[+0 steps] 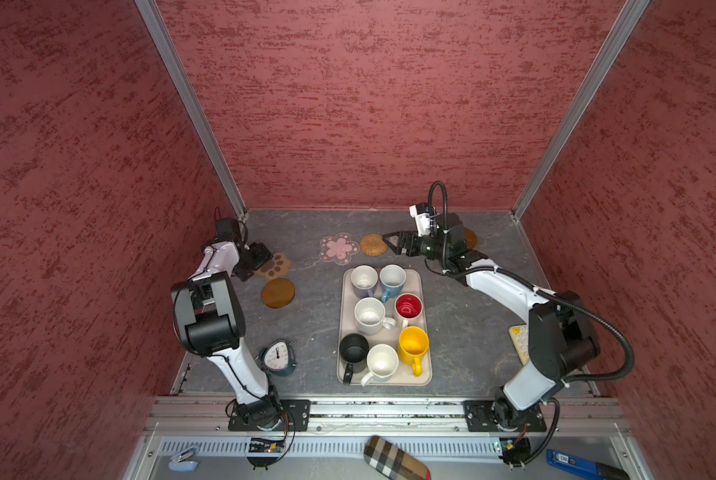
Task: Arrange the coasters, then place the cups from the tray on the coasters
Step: 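Raise the left gripper and move it over the cork paw-print coaster, then lower the left gripper onto the cork paw-print coaster and press it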
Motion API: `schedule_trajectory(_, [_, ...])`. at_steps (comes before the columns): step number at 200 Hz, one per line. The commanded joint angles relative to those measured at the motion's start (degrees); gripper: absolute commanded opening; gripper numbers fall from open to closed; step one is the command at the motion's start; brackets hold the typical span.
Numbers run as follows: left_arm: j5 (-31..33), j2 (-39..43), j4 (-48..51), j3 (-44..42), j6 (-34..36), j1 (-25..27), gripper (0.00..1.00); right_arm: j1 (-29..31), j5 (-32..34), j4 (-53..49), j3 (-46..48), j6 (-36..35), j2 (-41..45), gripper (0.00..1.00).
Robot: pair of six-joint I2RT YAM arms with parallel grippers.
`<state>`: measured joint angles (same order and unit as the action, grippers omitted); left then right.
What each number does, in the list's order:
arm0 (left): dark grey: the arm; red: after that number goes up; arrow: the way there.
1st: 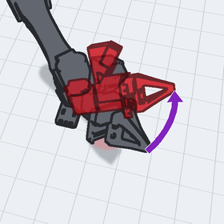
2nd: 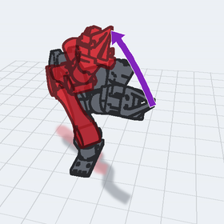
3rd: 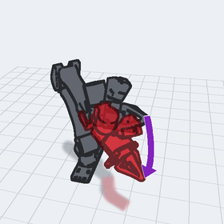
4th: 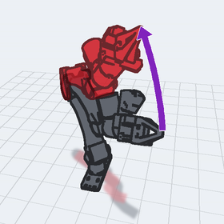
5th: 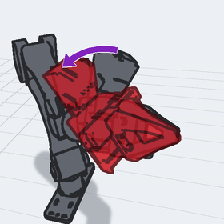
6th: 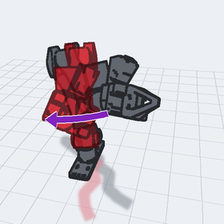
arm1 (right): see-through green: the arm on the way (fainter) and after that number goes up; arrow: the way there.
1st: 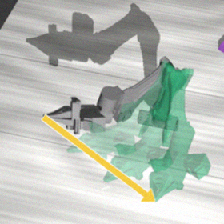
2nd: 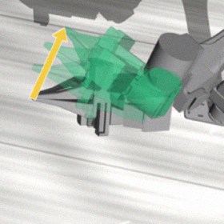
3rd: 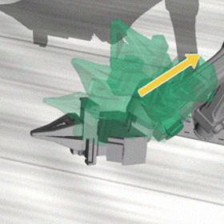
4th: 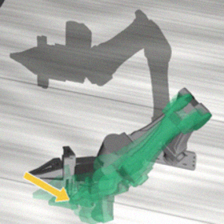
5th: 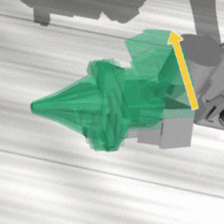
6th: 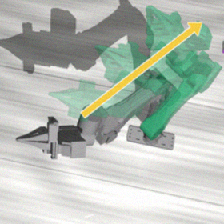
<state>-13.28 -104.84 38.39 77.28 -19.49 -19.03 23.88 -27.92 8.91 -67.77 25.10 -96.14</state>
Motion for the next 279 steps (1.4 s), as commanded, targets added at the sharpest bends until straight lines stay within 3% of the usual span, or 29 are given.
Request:
schedule_trajectory(1, [-1.5, 1.0, -2.2, -0.7, 1.7, -0.6, 0.78, 0.8, -1.0, 4.5, -0.6, 1.2, -2.3, 0.96])
schedule_trajectory(69, [-1.9, -3.6, -2.9, 0.1, 1.5, -2.0, 0.66, 1.0, -3.0, 6.7, -5.6, 2.5, -8.9, 0.98])
schedule_trajectory(141, [-0.9, -7.9, -3.6, 1.0, 1.5, -3.0, 0.62, 1.1, -3.6, 6.4, -10.0, 2.3, -14.6, 0.98])
schedule_trajectory(279, [-1.4, -14.7, -3.4, 8.6, 0.4, 1.5, 0.53, 0.9, -3.1, 4.7, -10.3, 0.4, -14.2, 0.98])
